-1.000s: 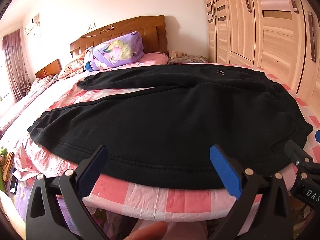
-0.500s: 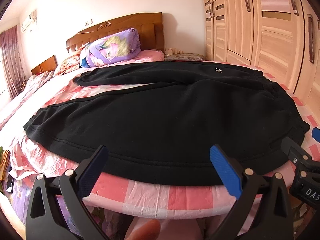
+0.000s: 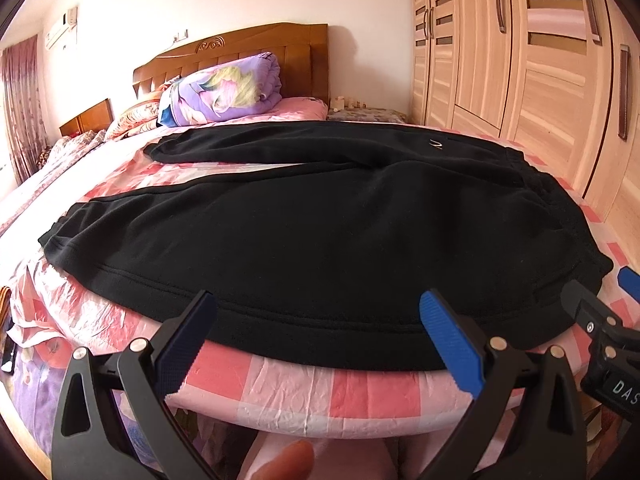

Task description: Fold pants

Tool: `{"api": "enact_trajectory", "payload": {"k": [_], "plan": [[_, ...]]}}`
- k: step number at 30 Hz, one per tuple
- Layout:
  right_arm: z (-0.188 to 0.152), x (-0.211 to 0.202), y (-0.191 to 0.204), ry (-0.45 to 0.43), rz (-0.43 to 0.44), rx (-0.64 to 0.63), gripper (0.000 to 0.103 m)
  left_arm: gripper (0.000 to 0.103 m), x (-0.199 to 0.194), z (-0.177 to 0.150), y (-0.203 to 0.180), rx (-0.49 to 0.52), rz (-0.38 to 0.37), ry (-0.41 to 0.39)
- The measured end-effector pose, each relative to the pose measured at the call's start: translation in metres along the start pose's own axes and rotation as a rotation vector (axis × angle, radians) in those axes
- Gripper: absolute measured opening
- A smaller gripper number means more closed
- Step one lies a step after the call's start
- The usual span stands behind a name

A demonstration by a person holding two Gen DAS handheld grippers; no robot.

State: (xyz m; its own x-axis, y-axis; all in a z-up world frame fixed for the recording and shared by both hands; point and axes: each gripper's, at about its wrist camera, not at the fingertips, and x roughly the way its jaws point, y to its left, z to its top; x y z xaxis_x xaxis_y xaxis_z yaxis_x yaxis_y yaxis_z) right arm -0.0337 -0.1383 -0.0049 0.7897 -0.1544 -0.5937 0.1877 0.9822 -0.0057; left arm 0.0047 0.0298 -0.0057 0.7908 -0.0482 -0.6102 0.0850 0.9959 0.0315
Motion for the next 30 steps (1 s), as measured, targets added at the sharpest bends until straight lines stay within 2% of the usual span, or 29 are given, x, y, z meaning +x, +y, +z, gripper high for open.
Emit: {"api": "enact_trajectory", "payload": {"k": [6,11,17,20,23,24,25,27,29,30], "plan": [[-0.003,-0.001,-0.010,0.000,0.014,0.029,0.099,0.102,-0.006,-0.002,-0.003,-0.008,-0.052,-0.006],[-0.006,0.000,-0.019,-0.019,0.039,0.056,0.099,0.102,0.001,-0.003,-0.005,0.002,-0.128,0.043],[0.008,-0.004,-0.024,-0.048,0.058,0.024,0.099,0.102,0.007,-0.003,-0.010,0.056,-0.104,0.069],[0.034,-0.001,-0.025,-0.081,0.119,-0.036,0.099,0.102,0.011,0.003,-0.012,0.106,-0.047,0.053],[0.069,0.014,-0.023,-0.116,0.199,-0.191,0.099,0.102,0.017,0.018,-0.008,0.153,0.014,0.015],[0.080,0.025,-0.022,-0.107,0.215,-0.244,0.099,0.102,0.022,0.026,-0.009,0.184,0.040,0.000],[0.094,0.047,-0.018,-0.042,0.223,-0.322,0.099,0.102,0.028,0.034,-0.009,0.209,0.059,-0.008],[0.120,0.086,-0.019,0.035,0.171,-0.409,0.099,0.102,0.039,0.050,-0.009,0.251,0.058,-0.016],[0.145,0.113,-0.032,0.048,0.204,-0.397,0.099,0.102,0.057,0.076,-0.007,0.313,0.021,-0.018],[0.159,0.131,-0.038,0.070,0.223,-0.379,0.099,0.102,0.067,0.089,-0.006,0.339,0.026,-0.011]]}}
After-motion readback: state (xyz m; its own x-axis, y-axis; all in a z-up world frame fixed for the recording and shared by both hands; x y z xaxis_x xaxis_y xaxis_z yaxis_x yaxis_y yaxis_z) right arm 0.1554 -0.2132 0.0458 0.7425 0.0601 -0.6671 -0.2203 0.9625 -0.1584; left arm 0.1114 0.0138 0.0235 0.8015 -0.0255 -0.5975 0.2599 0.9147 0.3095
